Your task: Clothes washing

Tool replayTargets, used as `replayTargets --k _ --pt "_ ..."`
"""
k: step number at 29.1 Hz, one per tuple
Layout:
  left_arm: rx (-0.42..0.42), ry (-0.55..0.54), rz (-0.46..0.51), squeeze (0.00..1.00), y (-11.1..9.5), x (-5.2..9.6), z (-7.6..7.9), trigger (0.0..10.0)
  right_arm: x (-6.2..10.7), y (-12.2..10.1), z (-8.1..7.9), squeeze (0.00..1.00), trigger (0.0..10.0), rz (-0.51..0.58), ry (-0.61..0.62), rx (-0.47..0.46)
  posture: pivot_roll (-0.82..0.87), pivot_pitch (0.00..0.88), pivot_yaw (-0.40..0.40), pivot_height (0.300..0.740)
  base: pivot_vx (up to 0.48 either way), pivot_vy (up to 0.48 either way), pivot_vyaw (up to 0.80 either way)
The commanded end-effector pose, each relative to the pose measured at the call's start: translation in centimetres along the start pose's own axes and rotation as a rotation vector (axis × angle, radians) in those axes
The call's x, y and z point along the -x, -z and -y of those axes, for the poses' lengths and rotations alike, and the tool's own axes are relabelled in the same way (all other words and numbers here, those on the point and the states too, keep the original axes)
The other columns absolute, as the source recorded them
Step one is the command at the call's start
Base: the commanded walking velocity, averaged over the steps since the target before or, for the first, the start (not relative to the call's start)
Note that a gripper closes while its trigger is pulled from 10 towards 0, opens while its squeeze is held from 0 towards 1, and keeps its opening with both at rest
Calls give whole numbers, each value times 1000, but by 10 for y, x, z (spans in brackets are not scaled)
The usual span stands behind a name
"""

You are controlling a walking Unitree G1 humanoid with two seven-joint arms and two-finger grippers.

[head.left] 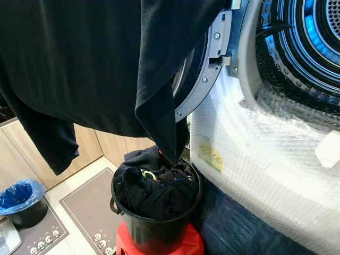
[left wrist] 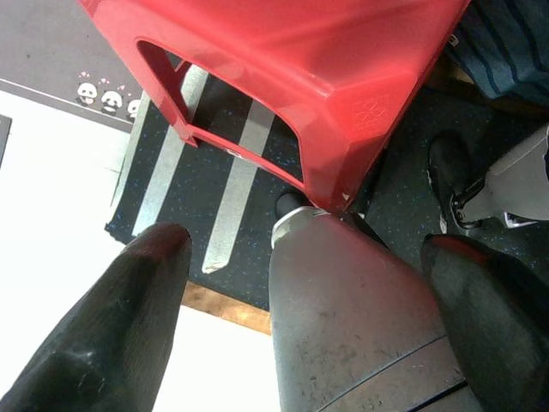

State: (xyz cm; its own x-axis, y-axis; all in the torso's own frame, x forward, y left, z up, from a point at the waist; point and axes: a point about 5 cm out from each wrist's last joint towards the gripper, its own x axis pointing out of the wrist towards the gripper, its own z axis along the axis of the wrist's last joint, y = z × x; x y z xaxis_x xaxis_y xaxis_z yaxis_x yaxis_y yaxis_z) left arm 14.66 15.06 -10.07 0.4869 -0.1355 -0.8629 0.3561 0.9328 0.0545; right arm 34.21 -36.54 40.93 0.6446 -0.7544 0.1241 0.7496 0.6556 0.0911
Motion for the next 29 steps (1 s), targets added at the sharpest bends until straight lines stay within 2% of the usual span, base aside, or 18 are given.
replayTargets --k 1,5,14,19,25,29 --pt "19 32 -73 0 20 3 9 10000 3 -9 -8 1000 10000 9 -23 -21 -108 0 -1 740 0 0 0" --pt "15 31 -70 0 19 3 9 10000 7 -11 -18 1000 10000 23 -53 -6 -111 0 2 740 0 0 0" --pt "11 30 -64 0 16 2 8 10000 7 -14 -20 1000 10000 40 -71 -11 -110 0 1 740 0 0 0" --pt "11 30 -61 0 14 2 8 10000 9 -16 -26 1000 10000 95 -159 -35 -106 0 -3 740 0 0 0" --pt "13 26 -56 0 12 1 8 10000 10 -4 -29 1000 10000 97 -244 -87 -93 0 -5 740 0 0 0" --pt "13 23 -54 0 11 1 7 10000 20 -4 -34 1000 10000 156 -350 -131 -93 0 -4 740 0 0 0"
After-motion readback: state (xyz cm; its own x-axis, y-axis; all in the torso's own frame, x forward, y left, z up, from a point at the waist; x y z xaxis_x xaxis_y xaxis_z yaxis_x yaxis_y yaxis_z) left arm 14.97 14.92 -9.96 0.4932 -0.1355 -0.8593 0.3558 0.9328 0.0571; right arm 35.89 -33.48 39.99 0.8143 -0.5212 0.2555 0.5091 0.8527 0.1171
